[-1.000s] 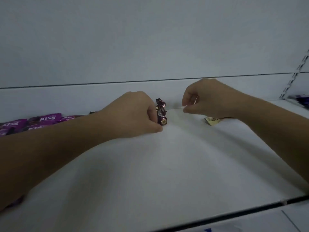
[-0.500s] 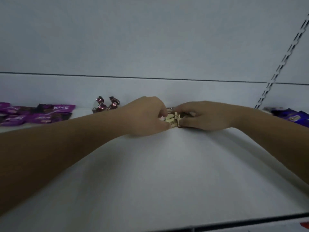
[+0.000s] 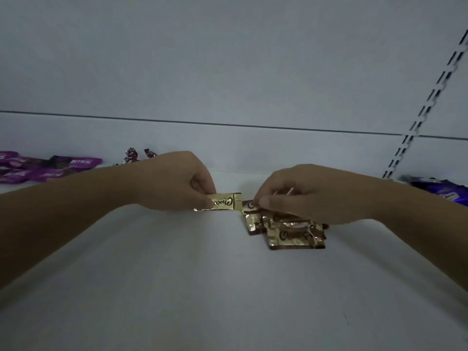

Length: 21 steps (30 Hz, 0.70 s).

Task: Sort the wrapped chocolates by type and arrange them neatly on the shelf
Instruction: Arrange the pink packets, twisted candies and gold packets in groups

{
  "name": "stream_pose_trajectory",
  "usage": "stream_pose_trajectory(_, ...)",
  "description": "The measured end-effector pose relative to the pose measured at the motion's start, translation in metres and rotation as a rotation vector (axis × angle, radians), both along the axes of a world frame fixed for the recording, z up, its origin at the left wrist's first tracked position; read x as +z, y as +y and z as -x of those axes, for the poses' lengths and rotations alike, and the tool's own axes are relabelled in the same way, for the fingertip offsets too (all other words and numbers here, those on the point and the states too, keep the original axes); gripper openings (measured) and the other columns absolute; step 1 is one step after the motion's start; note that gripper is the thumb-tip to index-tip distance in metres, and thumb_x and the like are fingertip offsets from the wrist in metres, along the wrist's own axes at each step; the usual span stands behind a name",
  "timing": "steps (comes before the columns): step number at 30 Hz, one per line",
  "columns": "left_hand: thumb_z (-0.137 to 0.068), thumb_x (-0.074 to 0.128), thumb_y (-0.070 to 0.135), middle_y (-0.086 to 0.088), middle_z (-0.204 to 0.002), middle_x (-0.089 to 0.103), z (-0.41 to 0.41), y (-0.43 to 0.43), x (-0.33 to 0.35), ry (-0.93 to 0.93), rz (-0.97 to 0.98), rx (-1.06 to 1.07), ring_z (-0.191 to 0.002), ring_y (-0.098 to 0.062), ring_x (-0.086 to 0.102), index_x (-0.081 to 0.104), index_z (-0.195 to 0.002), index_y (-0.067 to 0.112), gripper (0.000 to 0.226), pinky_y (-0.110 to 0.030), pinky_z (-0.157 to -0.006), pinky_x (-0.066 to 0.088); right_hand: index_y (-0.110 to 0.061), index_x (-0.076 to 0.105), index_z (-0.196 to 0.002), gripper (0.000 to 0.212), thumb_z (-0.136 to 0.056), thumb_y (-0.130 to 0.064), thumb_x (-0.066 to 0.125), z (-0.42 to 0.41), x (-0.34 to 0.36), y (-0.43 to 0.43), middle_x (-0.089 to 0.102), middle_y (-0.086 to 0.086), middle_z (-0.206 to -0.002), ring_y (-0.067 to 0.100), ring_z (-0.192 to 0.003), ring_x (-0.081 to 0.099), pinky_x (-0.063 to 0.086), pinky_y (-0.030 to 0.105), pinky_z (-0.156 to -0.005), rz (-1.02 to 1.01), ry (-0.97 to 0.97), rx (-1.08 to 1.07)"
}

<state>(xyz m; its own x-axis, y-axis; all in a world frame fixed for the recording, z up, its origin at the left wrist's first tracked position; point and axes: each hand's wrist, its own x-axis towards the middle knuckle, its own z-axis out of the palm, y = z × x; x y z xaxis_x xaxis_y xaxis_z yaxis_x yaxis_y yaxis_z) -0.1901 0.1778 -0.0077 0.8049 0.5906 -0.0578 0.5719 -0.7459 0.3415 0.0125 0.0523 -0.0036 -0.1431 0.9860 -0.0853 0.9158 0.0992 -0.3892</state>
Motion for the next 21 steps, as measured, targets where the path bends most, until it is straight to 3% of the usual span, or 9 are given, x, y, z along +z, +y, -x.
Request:
stream_pose_trajectory(2,-0.081,0.065,0.029,0.012,-0.072,0.073,-0.002,0.001,0.000,0.011,-0.017,0.018,-0.066,-0.008,0.066,0.075,-0.083,0.028,0.009,-0.019,-0.057,0.049,-0.038,0.066,-0.107,0.024,-0.092,-0.046,0.049,0.002,0.005,0.005,0.069,-0.009,-0.099,0.016,-0.089,0.066,0.056,0.040,-0.084,0.007,0.041,-0.036)
stream_pose_trajectory(4,-0.083,0.063,0.029,0.010,-0.078,0.074,-0.006,0.002,-0.002,0.013,-0.067,0.042,-0.072,-0.007,0.066,0.074,-0.087,0.026,0.012,-0.021,-0.063,0.049,-0.033,0.065,-0.114,0.026,-0.090,-0.043,0.057,0.004,0.005,0.013,0.062,-0.019,-0.100,0.004,-0.093,0.063,0.053,0.026,-0.084,0.017,-0.037,-0.042)
stream_pose_trajectory(6,-0.083,0.062,0.032,0.012,-0.087,0.071,-0.009,0.003,-0.005,-0.003,-0.140,0.052,-0.079,-0.004,0.063,0.073,-0.094,0.027,0.016,-0.017,-0.066,0.046,-0.030,0.066,-0.109,0.024,-0.087,-0.041,0.063,0.008,0.004,0.019,0.059,-0.021,-0.095,0.002,-0.089,0.061,0.049,0.016,-0.078,0.041,-0.085,-0.047)
stream_pose_trajectory(9,-0.085,0.061,0.036,0.015,-0.098,0.060,-0.009,0.002,-0.013,-0.036,-0.201,-0.005,-0.089,-0.004,0.056,0.067,-0.104,0.033,0.020,-0.019,-0.075,0.042,-0.027,0.067,-0.098,0.016,-0.085,-0.037,0.067,0.007,0.004,0.025,0.064,-0.012,-0.094,0.004,-0.083,0.062,0.049,0.017,-0.073,0.070,-0.098,-0.065)
stream_pose_trajectory(13,-0.085,0.059,0.039,0.017,-0.095,0.058,-0.009,0.000,-0.014,-0.041,-0.198,-0.078,-0.090,-0.003,0.056,0.069,-0.104,0.036,0.021,-0.022,-0.079,0.045,-0.023,0.064,-0.093,0.011,-0.085,-0.030,0.068,0.000,0.004,0.033,0.067,-0.008,-0.092,0.010,-0.086,0.064,0.055,0.027,-0.077,0.043,-0.073,-0.079)
stream_pose_trajectory(16,-0.090,0.055,0.032,0.007,-0.102,0.060,-0.015,0.005,-0.016,-0.032,-0.316,-0.098,-0.096,-0.011,0.056,0.069,-0.110,0.031,0.025,-0.022,-0.080,0.041,-0.027,0.065,-0.095,0.011,-0.086,-0.033,0.066,-0.005,-0.004,0.043,0.062,-0.014,-0.091,0.005,-0.088,0.060,0.046,0.016,-0.069,-0.054,-0.119,-0.128)
stream_pose_trajectory(21,-0.091,0.048,0.027,0.003,-0.105,0.067,-0.023,0.016,-0.018,-0.022,-0.441,-0.090,-0.098,-0.020,0.060,0.070,-0.107,0.028,0.028,-0.027,-0.081,0.046,-0.033,0.073,-0.089,0.007,-0.085,-0.033,0.067,-0.009,-0.017,0.052,0.065,-0.019,-0.087,-0.004,-0.082,0.059,0.043,0.013,-0.068,-0.174,-0.027,-0.162)
